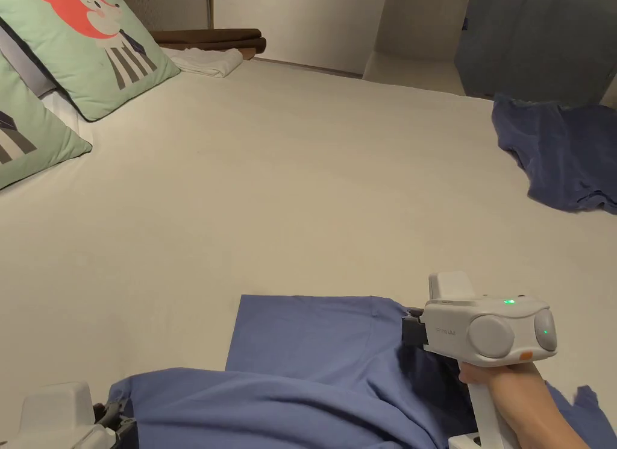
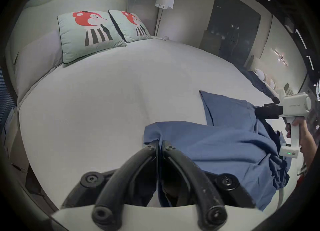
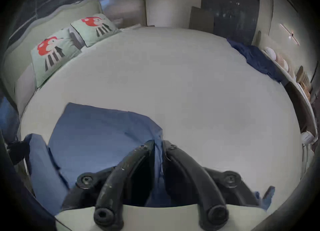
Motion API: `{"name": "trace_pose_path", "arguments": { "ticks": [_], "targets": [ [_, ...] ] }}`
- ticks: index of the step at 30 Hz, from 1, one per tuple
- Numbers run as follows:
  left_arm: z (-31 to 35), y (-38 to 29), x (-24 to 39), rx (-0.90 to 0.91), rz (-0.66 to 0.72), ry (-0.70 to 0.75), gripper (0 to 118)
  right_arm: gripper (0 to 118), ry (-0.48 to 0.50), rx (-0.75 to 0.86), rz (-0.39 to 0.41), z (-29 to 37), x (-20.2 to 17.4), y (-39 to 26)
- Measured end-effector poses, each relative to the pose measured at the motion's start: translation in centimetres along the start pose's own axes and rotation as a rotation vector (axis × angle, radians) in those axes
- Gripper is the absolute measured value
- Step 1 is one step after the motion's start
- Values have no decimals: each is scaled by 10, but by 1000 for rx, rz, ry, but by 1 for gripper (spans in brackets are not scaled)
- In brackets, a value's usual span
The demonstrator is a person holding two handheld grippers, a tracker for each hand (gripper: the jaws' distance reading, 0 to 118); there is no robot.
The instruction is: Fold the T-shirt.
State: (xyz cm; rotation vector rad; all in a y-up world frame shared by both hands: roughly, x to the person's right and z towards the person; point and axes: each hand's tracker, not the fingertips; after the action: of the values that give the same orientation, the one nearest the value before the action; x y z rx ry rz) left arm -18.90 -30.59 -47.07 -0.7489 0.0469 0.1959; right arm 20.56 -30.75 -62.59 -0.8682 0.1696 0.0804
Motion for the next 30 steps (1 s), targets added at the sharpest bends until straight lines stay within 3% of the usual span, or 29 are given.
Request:
{"name": "trace_pose_path", "arguments": {
  "ticks": [2, 5, 14, 18, 30],
  "targets": [
    [8, 3, 1, 19, 3, -4, 0, 5, -7, 100, 17, 28, 1, -4],
    [30, 9, 4, 64, 13, -16, 0, 5, 11, 257, -78, 81, 10, -15],
    [101, 10, 9, 206, 13, -33, 0, 5, -164, 638, -147, 249, 39, -75],
    [142, 12, 21, 325, -24, -88, 0, 5, -260, 744, -167, 302, 48, -100],
    [195, 87, 41, 530, -19, -205, 0, 5, -342, 897, -210, 392, 69, -112]
  ]
}}
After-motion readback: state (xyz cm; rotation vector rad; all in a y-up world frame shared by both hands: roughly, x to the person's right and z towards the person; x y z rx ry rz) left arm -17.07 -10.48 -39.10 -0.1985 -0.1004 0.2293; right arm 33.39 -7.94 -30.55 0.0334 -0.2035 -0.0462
